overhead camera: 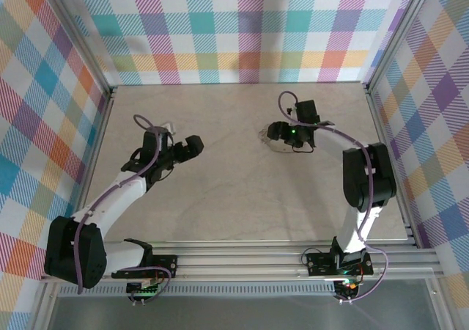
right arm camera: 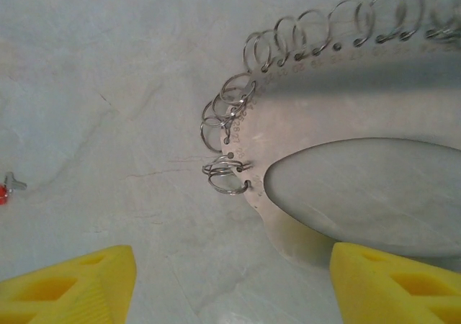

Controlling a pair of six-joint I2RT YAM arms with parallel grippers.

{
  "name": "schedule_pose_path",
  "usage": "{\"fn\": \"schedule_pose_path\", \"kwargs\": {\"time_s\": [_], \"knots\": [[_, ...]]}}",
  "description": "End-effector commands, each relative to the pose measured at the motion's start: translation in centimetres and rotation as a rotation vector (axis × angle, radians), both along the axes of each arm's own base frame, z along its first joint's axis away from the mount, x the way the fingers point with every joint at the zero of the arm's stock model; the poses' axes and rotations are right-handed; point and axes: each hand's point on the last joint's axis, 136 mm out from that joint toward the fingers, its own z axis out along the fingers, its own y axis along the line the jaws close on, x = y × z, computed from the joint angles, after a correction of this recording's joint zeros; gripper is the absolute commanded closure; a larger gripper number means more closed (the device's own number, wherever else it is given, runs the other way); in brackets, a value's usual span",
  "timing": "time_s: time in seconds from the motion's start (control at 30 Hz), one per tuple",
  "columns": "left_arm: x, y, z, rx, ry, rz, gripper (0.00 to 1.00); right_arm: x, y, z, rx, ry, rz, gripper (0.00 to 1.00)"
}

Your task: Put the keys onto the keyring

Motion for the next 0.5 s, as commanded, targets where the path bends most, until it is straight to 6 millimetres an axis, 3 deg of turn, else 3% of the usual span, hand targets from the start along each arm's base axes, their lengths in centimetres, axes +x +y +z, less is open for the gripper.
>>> {"fn": "schedule_pose_path", "kwargs": {"time_s": [0.0, 0.23, 0.47], "knots": [[-0.2, -1.8, 0.9, -0.006, 0.003, -0.039, 0.02, 0.2, -0.3, -1.5, -0.055, 0.051, -0.004, 0.29], [0.2, -4.1, 1.1, 0.002, -0.012, -0.087, 0.02, 1.3, 0.3, -3.5, -0.101, 0.088, 0.015, 0.31], [0.6, -5.8, 1.1, -0.006, -0.016, -0.125, 0.02, 0.3, 1.6, -5.3, -0.143, 0.136, 0.073, 0.34]]}}
